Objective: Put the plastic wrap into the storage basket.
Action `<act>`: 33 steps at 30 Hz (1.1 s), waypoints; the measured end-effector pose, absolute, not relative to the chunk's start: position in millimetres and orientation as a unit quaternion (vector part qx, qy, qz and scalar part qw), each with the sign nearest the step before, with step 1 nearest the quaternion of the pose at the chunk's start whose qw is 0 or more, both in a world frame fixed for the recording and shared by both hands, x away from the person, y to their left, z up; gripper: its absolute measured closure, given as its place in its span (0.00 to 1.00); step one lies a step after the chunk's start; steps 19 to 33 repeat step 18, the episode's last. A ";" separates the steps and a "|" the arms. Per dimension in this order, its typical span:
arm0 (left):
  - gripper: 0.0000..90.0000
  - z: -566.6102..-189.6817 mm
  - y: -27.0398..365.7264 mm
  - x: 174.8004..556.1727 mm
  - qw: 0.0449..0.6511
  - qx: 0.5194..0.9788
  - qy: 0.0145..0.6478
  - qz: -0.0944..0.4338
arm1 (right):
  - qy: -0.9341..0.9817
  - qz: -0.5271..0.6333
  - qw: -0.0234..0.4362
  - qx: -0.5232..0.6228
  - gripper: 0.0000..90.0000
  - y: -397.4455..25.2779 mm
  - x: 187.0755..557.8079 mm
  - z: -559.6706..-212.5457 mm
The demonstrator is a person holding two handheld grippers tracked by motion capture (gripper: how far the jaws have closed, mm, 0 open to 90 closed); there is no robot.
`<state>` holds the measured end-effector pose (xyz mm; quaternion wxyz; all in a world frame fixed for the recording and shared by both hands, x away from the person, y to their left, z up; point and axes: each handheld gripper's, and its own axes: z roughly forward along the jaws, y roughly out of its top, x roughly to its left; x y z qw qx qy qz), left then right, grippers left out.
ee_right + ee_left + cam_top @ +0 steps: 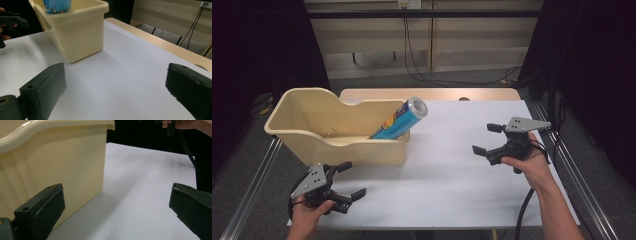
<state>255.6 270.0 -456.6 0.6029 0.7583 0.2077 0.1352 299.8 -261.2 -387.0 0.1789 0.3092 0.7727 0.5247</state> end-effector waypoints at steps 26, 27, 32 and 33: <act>0.00 -456.1 269.3 255.4 0.607 0.753 0.212 0.139 | 0.753 0.550 0.195 0.306 0.01 -271.0 271.3 -409.5; 0.00 -456.1 269.3 255.4 0.607 0.753 0.212 0.139 | 0.753 0.550 0.195 0.306 0.01 -271.0 271.3 -409.5; 0.00 -456.1 269.3 255.4 0.607 0.753 0.212 0.139 | 0.753 0.550 0.195 0.306 0.01 -271.0 271.3 -409.5; 0.00 -456.1 269.3 255.4 0.607 0.753 0.212 0.139 | 0.753 0.550 0.195 0.306 0.01 -271.0 271.3 -409.5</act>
